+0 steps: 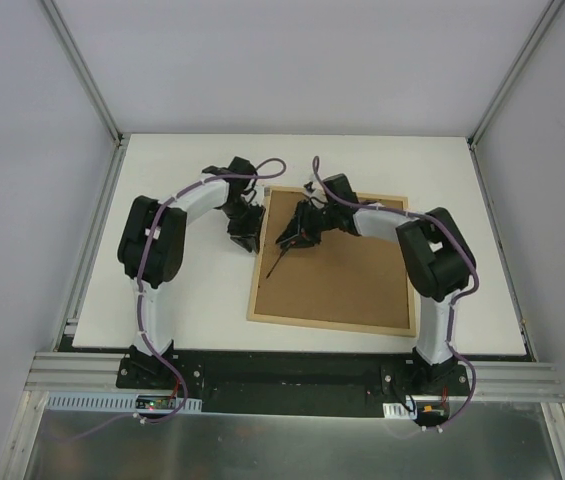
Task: Take the photo out of the frame
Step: Release the photo frame item from the photo frame.
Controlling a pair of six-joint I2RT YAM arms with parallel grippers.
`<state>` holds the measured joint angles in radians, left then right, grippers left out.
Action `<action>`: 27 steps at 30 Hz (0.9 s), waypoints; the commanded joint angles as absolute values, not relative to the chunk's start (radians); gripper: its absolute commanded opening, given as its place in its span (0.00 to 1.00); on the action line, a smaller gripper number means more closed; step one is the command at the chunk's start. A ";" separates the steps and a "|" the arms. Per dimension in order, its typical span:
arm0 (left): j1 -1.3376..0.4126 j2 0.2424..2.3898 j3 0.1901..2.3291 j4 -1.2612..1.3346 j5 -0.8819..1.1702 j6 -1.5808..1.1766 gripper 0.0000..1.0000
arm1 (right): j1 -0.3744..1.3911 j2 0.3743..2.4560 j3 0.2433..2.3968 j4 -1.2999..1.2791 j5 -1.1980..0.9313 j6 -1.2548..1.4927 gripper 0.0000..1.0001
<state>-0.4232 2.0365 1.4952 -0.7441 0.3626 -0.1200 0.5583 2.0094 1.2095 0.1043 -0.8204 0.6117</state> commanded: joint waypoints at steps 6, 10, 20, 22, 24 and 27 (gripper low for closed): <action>-0.308 2.025 1.650 -0.703 0.567 -0.061 0.37 | 0.307 1.945 1.354 -0.126 -0.648 0.357 0.00; -0.284 2.100 1.748 -0.696 0.610 -0.075 0.38 | 0.301 2.008 1.432 -0.083 -0.552 0.386 0.00; -0.382 2.155 1.711 -0.776 0.423 -0.058 0.39 | 0.302 2.042 1.542 -0.256 -0.460 0.295 0.00; -0.397 2.154 1.701 -0.791 0.419 -0.069 0.39 | 0.302 2.002 1.499 -0.285 -0.413 0.253 0.00; -0.405 2.152 1.703 -0.804 0.423 -0.074 0.39 | 0.302 1.961 1.453 -0.301 -0.379 0.212 0.01; -0.420 2.148 1.703 -0.824 0.414 -0.084 0.39 | 0.302 1.916 1.395 -0.330 -0.315 0.166 0.00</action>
